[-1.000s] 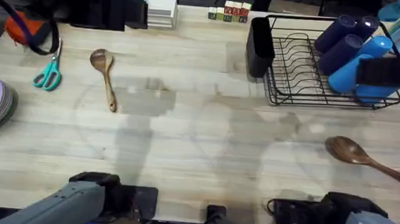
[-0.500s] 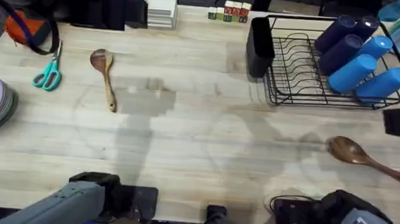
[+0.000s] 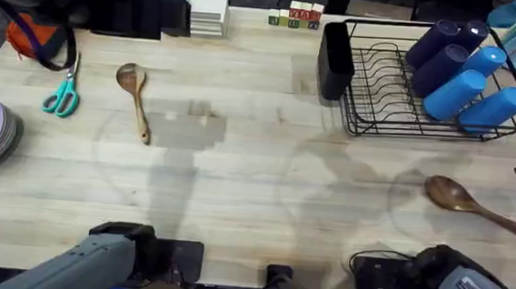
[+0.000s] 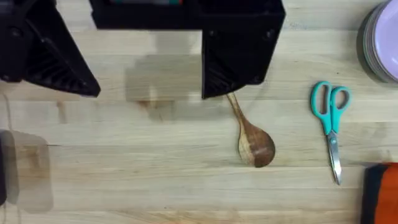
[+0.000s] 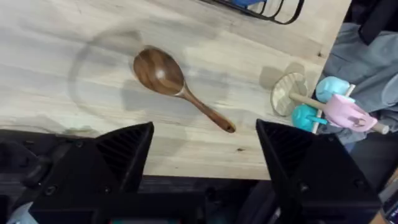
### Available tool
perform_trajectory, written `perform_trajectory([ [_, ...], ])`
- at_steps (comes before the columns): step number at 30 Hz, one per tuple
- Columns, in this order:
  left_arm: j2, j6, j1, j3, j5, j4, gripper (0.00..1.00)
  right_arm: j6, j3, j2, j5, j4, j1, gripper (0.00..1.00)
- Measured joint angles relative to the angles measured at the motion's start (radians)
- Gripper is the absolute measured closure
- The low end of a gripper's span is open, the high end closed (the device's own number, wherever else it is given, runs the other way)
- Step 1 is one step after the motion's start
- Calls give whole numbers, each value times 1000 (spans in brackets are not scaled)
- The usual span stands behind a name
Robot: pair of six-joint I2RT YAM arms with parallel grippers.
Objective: Pick up the spoon on the table one by one and put them onto the rack
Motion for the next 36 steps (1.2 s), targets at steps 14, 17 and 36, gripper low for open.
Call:
perform_trajectory([
  [14,0,0,0,0,0,0,8,-185,0,18,104,0,0,10],
  [17,0,0,0,0,0,0,8,-236,0,56,107,0,-2,10],
  [36,0,0,0,0,0,-4,8,-460,0,223,-81,-16,-283,10],
])
